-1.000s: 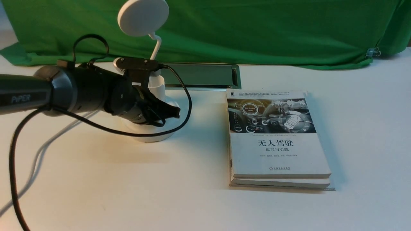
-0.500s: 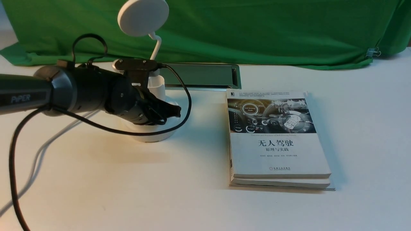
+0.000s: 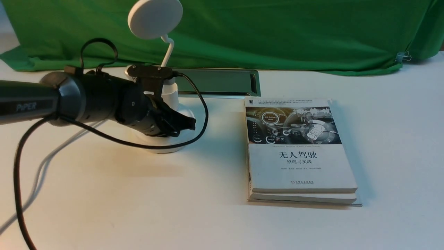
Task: Turn on the desk lamp on the white desktop with your hand.
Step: 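Press the power button on the lamp base to turn the lamp on with the left gripper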
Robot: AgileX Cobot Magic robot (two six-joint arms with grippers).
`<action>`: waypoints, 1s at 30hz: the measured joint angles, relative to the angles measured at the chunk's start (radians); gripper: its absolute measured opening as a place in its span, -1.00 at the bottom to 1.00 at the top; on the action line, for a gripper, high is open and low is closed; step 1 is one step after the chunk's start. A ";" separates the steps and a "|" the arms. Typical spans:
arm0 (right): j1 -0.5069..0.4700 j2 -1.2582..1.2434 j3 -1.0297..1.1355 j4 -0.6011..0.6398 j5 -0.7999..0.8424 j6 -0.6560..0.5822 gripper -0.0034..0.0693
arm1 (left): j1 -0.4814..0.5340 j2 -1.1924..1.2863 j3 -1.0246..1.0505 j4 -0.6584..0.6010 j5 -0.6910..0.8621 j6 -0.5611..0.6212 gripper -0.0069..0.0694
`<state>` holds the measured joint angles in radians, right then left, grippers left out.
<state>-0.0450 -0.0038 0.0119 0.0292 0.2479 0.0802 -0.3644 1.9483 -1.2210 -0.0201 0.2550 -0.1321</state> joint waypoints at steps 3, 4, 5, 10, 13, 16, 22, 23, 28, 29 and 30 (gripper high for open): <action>0.000 0.000 0.000 0.000 0.000 0.000 -0.25 | 0.000 0.016 -0.008 0.005 -0.008 0.000 -0.82; 0.000 0.000 0.000 0.000 0.000 0.000 -0.25 | 0.000 0.018 -0.012 0.006 -0.008 0.000 -0.82; 0.000 0.000 0.000 0.000 0.000 0.000 -0.25 | 0.000 0.020 -0.013 0.006 -0.006 0.000 -0.82; 0.000 0.000 0.000 0.000 0.000 0.000 -0.25 | 0.000 0.012 -0.014 0.007 -0.003 0.000 -0.82; 0.000 0.000 0.000 0.000 0.000 0.000 -0.25 | 0.000 -0.007 -0.010 0.002 0.020 0.000 -0.82; 0.000 0.000 0.000 0.000 -0.001 0.000 -0.25 | 0.000 -0.028 0.000 -0.004 0.029 -0.001 -0.82; 0.000 0.000 0.000 0.000 -0.001 0.000 -0.25 | 0.000 -0.033 0.000 -0.011 -0.037 -0.001 -0.82; 0.000 0.000 0.000 0.000 -0.001 0.000 -0.25 | 0.000 -0.032 0.000 -0.011 -0.037 -0.001 -0.82; 0.000 0.000 0.000 0.000 -0.001 0.000 -0.25 | 0.000 -0.004 0.000 -0.020 -0.050 -0.001 -0.82; 0.000 0.000 0.000 0.000 -0.001 0.000 -0.25 | 0.000 0.001 0.000 -0.024 -0.053 -0.001 -0.82; 0.000 0.000 0.000 0.000 -0.001 0.000 -0.25 | 0.000 0.004 0.000 -0.029 -0.054 -0.001 -0.82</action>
<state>-0.0450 -0.0038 0.0119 0.0292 0.2468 0.0802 -0.3644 1.9523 -1.2207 -0.0487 0.2008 -0.1330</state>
